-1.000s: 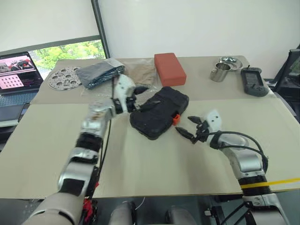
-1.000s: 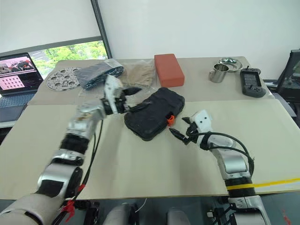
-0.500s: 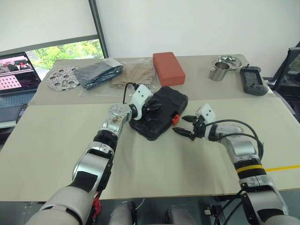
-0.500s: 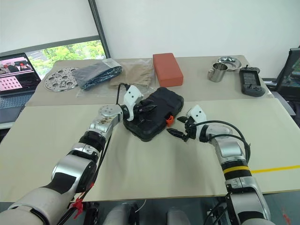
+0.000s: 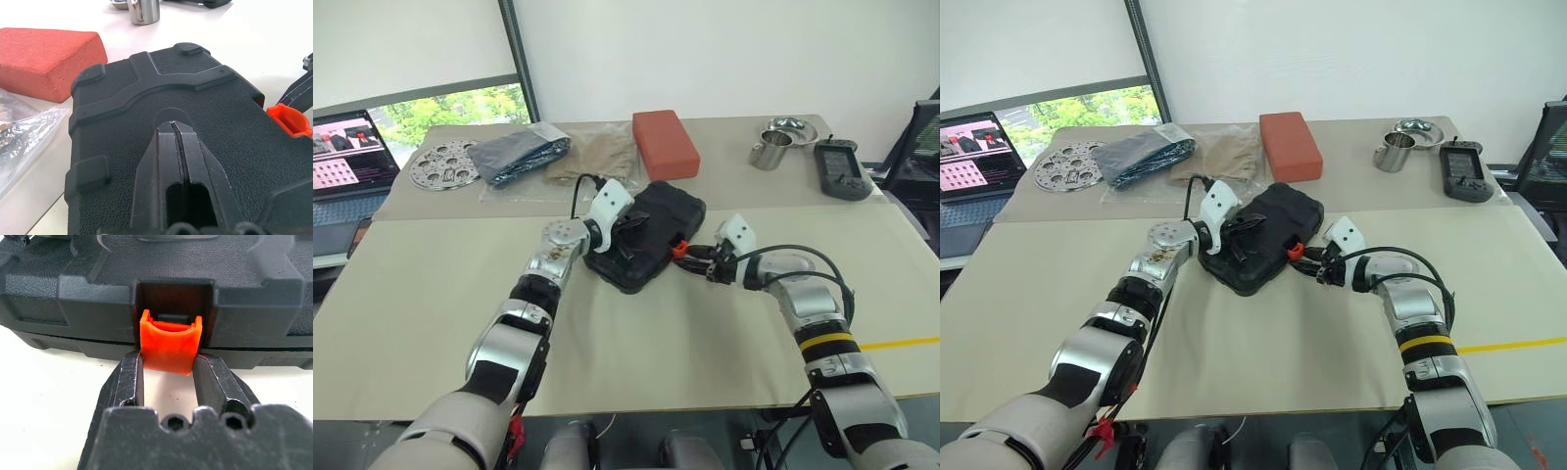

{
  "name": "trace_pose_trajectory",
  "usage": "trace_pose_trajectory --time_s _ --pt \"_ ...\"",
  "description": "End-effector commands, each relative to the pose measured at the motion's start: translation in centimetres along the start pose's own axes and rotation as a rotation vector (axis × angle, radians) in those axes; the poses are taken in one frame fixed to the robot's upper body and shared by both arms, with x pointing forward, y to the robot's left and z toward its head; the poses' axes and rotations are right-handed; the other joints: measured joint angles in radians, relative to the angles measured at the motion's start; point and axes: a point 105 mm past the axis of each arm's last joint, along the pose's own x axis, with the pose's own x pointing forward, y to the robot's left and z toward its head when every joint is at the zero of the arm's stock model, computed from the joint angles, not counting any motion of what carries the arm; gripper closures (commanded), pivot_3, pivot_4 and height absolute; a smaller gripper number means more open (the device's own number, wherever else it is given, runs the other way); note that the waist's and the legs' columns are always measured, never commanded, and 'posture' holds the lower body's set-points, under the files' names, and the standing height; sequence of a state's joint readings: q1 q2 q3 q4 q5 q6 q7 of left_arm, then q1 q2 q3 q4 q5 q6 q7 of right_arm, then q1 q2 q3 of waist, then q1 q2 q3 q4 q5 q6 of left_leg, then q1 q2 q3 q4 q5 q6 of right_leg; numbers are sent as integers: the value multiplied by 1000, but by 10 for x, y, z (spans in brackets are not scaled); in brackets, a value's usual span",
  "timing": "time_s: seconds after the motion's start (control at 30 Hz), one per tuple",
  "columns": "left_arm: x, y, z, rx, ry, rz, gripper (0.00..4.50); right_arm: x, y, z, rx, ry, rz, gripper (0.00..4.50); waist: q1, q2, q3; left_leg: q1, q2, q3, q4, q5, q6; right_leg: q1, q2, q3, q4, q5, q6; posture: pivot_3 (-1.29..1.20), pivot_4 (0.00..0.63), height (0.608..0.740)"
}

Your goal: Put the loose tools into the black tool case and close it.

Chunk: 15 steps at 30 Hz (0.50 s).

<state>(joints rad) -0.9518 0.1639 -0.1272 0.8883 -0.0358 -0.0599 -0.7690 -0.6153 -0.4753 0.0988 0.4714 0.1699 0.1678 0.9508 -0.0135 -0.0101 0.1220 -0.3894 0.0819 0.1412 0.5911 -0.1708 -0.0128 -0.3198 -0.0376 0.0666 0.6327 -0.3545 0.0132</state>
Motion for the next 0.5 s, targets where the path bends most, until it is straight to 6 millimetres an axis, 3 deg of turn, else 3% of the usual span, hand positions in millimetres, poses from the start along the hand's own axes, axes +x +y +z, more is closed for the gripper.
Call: trace_pose_trajectory --time_s 0.03,0.23,0.5 --pt "2 -15 -17 -11 53 -53 4500 -4 0 16 -55 -50 -7 3304 0 0 0 0 0 0 0 0 0 0 0 0 0 0 0 0 150 740" --pt "4 -20 -19 -11 55 -70 4500 -9 -2 22 -81 -53 -14 3304 2 0 0 0 0 0 0 0 0 0 0 0 -1 0 0 0 150 740" --pt "5 -24 -19 -8 55 -85 4500 5 5 23 -128 -35 6 3304 1 0 0 0 0 0 0 0 0 0 0 0 -1 0 0 0 150 740"
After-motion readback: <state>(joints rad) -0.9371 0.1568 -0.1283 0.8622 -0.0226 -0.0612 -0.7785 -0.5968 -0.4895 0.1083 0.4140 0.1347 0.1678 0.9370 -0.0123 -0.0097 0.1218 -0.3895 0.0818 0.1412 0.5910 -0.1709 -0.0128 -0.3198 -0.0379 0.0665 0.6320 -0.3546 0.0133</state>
